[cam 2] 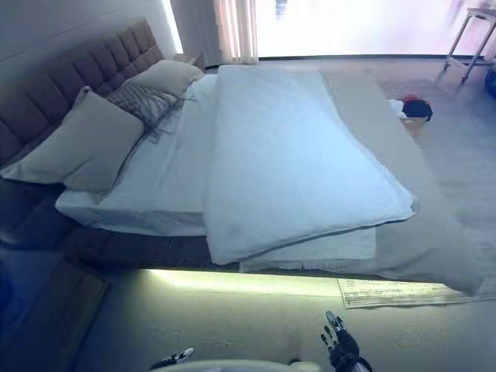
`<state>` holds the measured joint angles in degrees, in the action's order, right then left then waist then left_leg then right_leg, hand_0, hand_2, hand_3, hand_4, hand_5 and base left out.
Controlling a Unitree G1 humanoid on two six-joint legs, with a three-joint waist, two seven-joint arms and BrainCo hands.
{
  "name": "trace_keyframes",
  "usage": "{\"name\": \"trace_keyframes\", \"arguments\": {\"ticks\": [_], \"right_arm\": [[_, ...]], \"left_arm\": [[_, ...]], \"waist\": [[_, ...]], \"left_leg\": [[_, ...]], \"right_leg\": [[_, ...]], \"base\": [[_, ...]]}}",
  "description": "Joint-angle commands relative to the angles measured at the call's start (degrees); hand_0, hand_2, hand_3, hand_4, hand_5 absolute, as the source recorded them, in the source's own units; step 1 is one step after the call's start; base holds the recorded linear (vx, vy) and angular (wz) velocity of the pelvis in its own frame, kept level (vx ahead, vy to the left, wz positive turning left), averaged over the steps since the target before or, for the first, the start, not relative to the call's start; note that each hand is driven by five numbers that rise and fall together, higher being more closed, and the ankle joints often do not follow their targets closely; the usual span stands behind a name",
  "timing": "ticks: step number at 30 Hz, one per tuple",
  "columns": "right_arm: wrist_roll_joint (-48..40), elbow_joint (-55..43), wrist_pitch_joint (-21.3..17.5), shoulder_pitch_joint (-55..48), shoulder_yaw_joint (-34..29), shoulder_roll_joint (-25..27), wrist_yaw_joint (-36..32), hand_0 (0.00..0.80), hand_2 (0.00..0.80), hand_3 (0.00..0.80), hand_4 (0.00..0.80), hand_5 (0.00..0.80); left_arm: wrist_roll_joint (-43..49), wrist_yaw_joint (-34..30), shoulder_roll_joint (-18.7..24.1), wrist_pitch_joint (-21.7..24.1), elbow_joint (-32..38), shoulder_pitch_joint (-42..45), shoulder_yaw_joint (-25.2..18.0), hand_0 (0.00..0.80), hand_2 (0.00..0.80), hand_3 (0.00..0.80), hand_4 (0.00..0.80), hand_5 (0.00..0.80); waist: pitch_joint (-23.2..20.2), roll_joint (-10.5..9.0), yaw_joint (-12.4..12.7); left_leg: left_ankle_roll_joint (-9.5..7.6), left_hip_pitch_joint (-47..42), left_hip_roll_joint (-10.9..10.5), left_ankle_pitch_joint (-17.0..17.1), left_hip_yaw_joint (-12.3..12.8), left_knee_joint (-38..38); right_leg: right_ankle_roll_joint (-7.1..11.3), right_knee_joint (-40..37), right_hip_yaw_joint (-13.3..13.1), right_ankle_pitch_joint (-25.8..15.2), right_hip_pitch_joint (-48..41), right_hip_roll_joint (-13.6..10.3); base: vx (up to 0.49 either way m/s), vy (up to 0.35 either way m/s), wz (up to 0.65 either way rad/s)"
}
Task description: Make the bed neatly
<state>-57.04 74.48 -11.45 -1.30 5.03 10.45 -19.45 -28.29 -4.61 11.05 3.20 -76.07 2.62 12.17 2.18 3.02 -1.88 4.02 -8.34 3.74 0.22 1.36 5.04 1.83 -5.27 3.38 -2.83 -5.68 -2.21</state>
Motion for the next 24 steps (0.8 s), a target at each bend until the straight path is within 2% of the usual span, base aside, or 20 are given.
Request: {"name": "trace_keyframes", "arguments": {"ticks": [1, 7, 9, 10, 14, 16, 18, 19, 22, 24], "right_arm": [[-0.55, 1.85, -0.15, 4.72, -1.57, -0.73, 0.56, 0.000, 0.000, 0.000, 0.000, 0.000], [5.24, 1.93, -0.63, 4.42, -0.26, -0.55, 5.08, 0.000, 0.000, 0.000, 0.000, 0.000], [6.85, 2.31, -0.19, 4.87, -0.44, -0.03, 6.50, 0.000, 0.000, 0.000, 0.000, 0.000], [8.85, 2.86, -0.12, 5.10, -0.61, 0.45, 8.69, 0.000, 0.000, 0.000, 0.000, 0.000], [11.83, 3.75, 1.61, 5.33, -1.42, 1.39, 10.46, 0.000, 0.000, 0.000, 0.000, 0.000], [14.53, 3.74, 1.56, 5.51, -1.21, 2.02, 11.69, 0.000, 0.000, 0.000, 0.000, 0.000], [16.18, 3.11, 1.67, 5.75, -0.67, 2.22, 12.86, 0.000, 0.000, 0.000, 0.000, 0.000], [16.67, 2.87, 1.73, 5.84, -0.39, 2.24, 13.12, 0.000, 0.000, 0.000, 0.000, 0.000], [15.62, 3.04, 1.69, 6.68, 0.21, 2.83, 12.81, 0.000, 0.000, 0.000, 0.000, 0.000], [14.51, 3.22, 2.24, 6.76, -0.09, 3.00, 12.05, 0.000, 0.000, 0.000, 0.000, 0.000]], "left_arm": [[-0.86, 0.63, -0.42, 1.24, -2.58, -4.39, -1.79, 0.000, 0.000, 0.000, 0.000, 0.000], [-0.55, 1.97, 0.07, 0.42, -2.28, -5.01, -1.96, 0.000, 0.000, 0.000, 0.000, 0.000], [-1.52, 2.69, 0.19, 0.59, -2.15, -5.58, -2.23, 0.000, 0.000, 0.000, 0.000, 0.000], [-2.17, 3.04, 0.13, 0.61, -2.11, -5.93, -2.67, 0.000, 0.000, 0.000, 0.000, 0.000], [-2.96, 3.76, -0.64, 1.66, -2.13, -6.09, -3.85, 0.000, 0.000, 0.000, 0.000, 0.000], [-3.82, 4.03, -1.20, 2.66, -1.70, -6.15, -4.24, 0.000, 0.000, 0.000, 0.000, 0.000], [-2.70, 3.78, -1.20, 2.51, -1.72, -6.14, -4.41, 0.000, 0.000, 0.000, 0.000, 0.000], [-2.55, 3.74, -1.16, 2.51, -1.76, -6.09, -4.48, 0.000, 0.000, 0.000, 0.000, 0.000], [-2.49, 3.42, -0.97, 2.62, -1.97, -5.45, -4.16, 0.000, 0.000, 0.000, 0.000, 0.000], [-2.63, 3.58, -1.12, 2.27, -2.41, -5.11, -4.22, 0.000, 0.000, 0.000, 0.000, 0.000]], "waist": [[1.88, -3.00, 1.20], [2.72, -2.86, 0.46], [3.83, -2.88, 0.42], [4.52, -2.98, 0.42], [5.34, -3.68, 0.37], [6.49, -4.71, 0.92], [7.48, -4.67, 1.49], [7.84, -4.47, 1.75], [8.90, -2.52, 3.53], [9.09, -2.47, 4.89]], "left_leg": [[-3.98, 0.30, -6.16, -0.87, -0.68, -0.04], [-4.34, -0.21, -5.73, -0.47, -0.49, -0.28], [-4.31, 0.45, -5.60, -0.40, -0.61, -1.94], [-4.22, 1.05, -5.53, -0.83, -0.74, -3.71], [-3.62, 2.34, -5.51, -3.00, -0.29, -9.31], [-2.09, 8.36, -5.12, -0.13, 1.01, -21.60], [-1.42, 12.41, -3.84, 3.34, 1.30, -24.35], [-1.15, 13.44, -3.34, 4.68, 1.46, -23.60], [1.64, 15.83, 0.94, 12.54, 1.14, -12.32], [2.40, 16.74, 2.46, 15.03, 0.22, -4.63]], "right_leg": [[2.53, 0.58, 2.43, 0.37, -2.22, -0.63], [1.66, 4.56, 1.65, 2.33, -1.14, 0.05], [1.25, 6.22, 1.80, 2.67, -0.31, 0.09], [0.86, 6.76, 1.91, 2.79, -0.09, 0.16], [-0.25, 6.75, 1.90, 3.04, -0.72, 0.11], [-1.48, 7.02, 2.16, 3.28, -1.36, -0.21], [-1.93, 7.92, 1.47, 3.82, -1.89, 0.35], [-1.90, 8.31, 0.95, 4.18, -2.21, 0.66], [-1.32, 7.49, -0.79, 6.33, -5.80, 2.42], [-0.82, 6.22, -2.42, 7.56, -9.07, 2.15]], "base": [[0.000, 0.000, 0.00], [0.000, -0.059, -0.01], [-0.051, -0.079, -0.01], [-0.034, -0.087, -0.01], [0.011, -0.083, -0.04], [0.037, -0.085, -0.10], [0.094, -0.026, -0.22], [0.176, 0.051, -0.39], [0.310, 0.131, -0.30], [0.416, 0.154, -0.13]]}}
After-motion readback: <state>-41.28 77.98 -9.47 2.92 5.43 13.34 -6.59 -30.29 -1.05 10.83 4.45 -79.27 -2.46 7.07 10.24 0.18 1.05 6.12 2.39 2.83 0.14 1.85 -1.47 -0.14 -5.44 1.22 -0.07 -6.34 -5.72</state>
